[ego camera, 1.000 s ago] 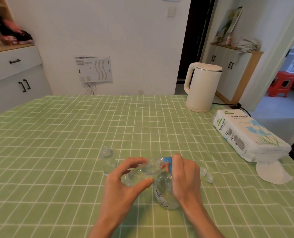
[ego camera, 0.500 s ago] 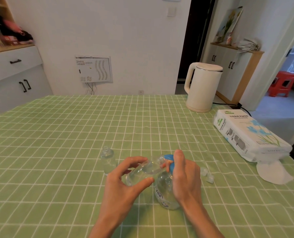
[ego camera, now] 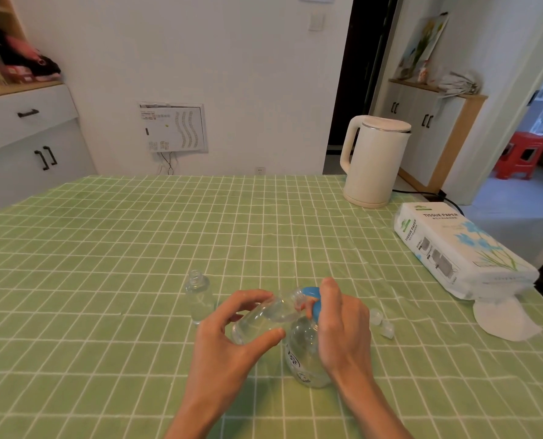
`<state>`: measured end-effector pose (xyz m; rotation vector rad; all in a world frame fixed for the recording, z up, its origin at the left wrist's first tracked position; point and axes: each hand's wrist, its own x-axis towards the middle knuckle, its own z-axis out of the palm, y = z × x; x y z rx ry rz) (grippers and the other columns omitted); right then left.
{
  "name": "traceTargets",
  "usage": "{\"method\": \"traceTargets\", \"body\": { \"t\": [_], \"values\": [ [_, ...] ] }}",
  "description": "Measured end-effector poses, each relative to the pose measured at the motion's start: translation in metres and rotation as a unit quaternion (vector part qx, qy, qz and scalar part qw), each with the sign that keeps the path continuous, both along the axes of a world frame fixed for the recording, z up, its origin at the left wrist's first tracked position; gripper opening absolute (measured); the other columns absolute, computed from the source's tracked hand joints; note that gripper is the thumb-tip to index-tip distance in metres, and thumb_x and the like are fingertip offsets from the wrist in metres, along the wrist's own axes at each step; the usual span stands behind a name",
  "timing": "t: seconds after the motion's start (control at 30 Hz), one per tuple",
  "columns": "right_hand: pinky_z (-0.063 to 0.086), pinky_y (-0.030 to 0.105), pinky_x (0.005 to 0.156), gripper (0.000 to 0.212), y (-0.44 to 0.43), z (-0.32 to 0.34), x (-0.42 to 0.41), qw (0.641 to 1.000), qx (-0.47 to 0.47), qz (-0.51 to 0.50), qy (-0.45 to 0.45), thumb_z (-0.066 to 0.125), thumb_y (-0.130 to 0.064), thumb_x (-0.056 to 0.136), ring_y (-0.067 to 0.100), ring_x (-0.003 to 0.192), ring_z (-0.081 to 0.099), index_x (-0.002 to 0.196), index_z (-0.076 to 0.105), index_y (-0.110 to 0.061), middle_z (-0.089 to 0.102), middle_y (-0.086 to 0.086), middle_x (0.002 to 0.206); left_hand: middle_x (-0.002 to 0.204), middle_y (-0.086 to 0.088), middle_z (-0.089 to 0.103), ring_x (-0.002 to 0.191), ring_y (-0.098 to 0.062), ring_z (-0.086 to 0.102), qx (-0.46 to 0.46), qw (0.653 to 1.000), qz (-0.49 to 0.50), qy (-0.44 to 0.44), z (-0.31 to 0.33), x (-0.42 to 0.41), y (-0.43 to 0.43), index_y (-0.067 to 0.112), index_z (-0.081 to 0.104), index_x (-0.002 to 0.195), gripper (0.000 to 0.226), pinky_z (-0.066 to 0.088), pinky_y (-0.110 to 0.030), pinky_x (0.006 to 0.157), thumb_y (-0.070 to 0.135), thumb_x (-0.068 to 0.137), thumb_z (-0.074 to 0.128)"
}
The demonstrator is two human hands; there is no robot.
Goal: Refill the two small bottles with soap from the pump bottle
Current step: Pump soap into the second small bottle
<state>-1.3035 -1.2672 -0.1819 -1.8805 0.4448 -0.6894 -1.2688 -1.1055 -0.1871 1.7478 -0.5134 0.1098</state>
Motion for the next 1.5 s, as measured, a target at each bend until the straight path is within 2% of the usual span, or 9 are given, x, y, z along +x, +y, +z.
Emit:
{"method": "traceTargets", "body": {
  "t": [0.2,0.33,0.43,0.57,0.8,0.93,1.13,1.27,1.5],
  "values": [
    [0.041,0.034,0.061,0.078,-0.0004,-0.0019,0.0011,1.0,0.0,-0.005,-0.002,0.019,-0.071,0.091,0.006,0.049,0.054,0.051,0.07,-0.029,0.061,-0.018,0.048,0.112,0.021,0.078,0.109,-0.007,0.071,0.002,1.0,-0.001,-0.003,0.0004,0.0005,0.0012,0.046,0.074,0.106,0.042,0.049,-0.034,0.096,0.046,0.065,0.083],
    [0.03,0.029,0.057,0.064,0.0017,0.0035,-0.0008,1.0,-0.024,0.0,-0.017,0.027,-0.056,0.096,0.003,0.04,0.044,0.039,0.055,-0.044,0.045,-0.02,0.038,0.112,0.024,0.077,0.109,-0.004,0.07,0.005,1.0,0.0,-0.003,0.0006,0.0004,0.0005,0.048,0.073,0.107,0.043,0.046,-0.029,0.094,0.047,0.065,0.083],
    [0.027,0.029,0.054,0.057,0.0001,0.0028,-0.0002,0.999,-0.048,-0.002,-0.021,0.035,-0.038,0.095,0.004,0.041,0.043,0.041,0.054,-0.043,0.044,-0.021,0.038,0.111,0.024,0.078,0.109,-0.004,0.07,0.006,1.0,-0.002,-0.002,0.0003,0.0002,0.0001,0.049,0.073,0.106,0.042,0.045,-0.029,0.094,0.047,0.065,0.083],
    [0.025,0.03,0.053,0.048,0.0002,0.0029,-0.0009,0.999,-0.045,-0.002,-0.02,0.027,-0.05,0.084,0.009,0.043,0.039,0.044,0.05,-0.037,0.042,-0.015,0.039,0.11,0.021,0.078,0.109,-0.006,0.071,0.004,1.0,-0.006,-0.001,-0.0004,-0.0011,-0.0001,0.047,0.073,0.108,0.043,0.045,-0.028,0.094,0.047,0.065,0.083],
    [0.036,0.032,0.06,0.071,0.0012,0.0006,-0.0008,1.0,-0.013,-0.007,0.01,0.018,-0.07,0.093,0.006,0.045,0.046,0.044,0.058,-0.04,0.05,-0.017,0.041,0.11,0.023,0.078,0.109,-0.005,0.07,0.002,1.0,-0.003,0.0,0.0007,-0.0011,-0.0005,0.047,0.073,0.107,0.044,0.045,-0.026,0.092,0.049,0.064,0.082],
    [0.033,0.031,0.059,0.069,0.0026,0.0032,-0.0014,1.0,-0.016,-0.007,0.004,0.02,-0.067,0.094,0.006,0.042,0.045,0.041,0.056,-0.042,0.044,-0.017,0.037,0.11,0.023,0.078,0.109,-0.006,0.071,0.002,1.0,-0.002,-0.001,0.0003,-0.0002,-0.0004,0.046,0.073,0.106,0.043,0.046,-0.028,0.093,0.046,0.064,0.083],
    [0.024,0.03,0.052,0.049,0.0006,0.0059,-0.002,0.999,-0.046,-0.005,-0.01,0.029,-0.045,0.087,0.008,0.041,0.037,0.043,0.048,-0.035,0.037,-0.013,0.038,0.111,0.022,0.078,0.11,-0.007,0.071,0.005,1.0,-0.005,-0.003,-0.0004,-0.0003,-0.0009,0.046,0.074,0.106,0.043,0.046,-0.029,0.094,0.045,0.065,0.083],
    [0.025,0.03,0.053,0.048,0.0007,0.0043,-0.0028,0.999,-0.039,-0.002,-0.011,0.027,-0.05,0.084,0.01,0.043,0.037,0.044,0.047,-0.033,0.036,-0.012,0.039,0.109,0.022,0.078,0.108,-0.006,0.071,0.0,1.0,-0.006,-0.003,-0.0006,-0.0017,-0.0008,0.045,0.074,0.107,0.043,0.046,-0.028,0.093,0.046,0.065,0.083],
    [0.033,0.031,0.063,0.069,0.0014,0.0,-0.0008,1.0,-0.014,-0.005,0.01,0.02,-0.067,0.094,0.005,0.042,0.044,0.041,0.056,-0.042,0.044,-0.02,0.037,0.11,0.024,0.078,0.108,-0.004,0.07,0.001,1.0,-0.003,-0.007,-0.0004,-0.0002,-0.0002,0.047,0.073,0.106,0.042,0.046,-0.027,0.093,0.046,0.065,0.083]
  ]
}}
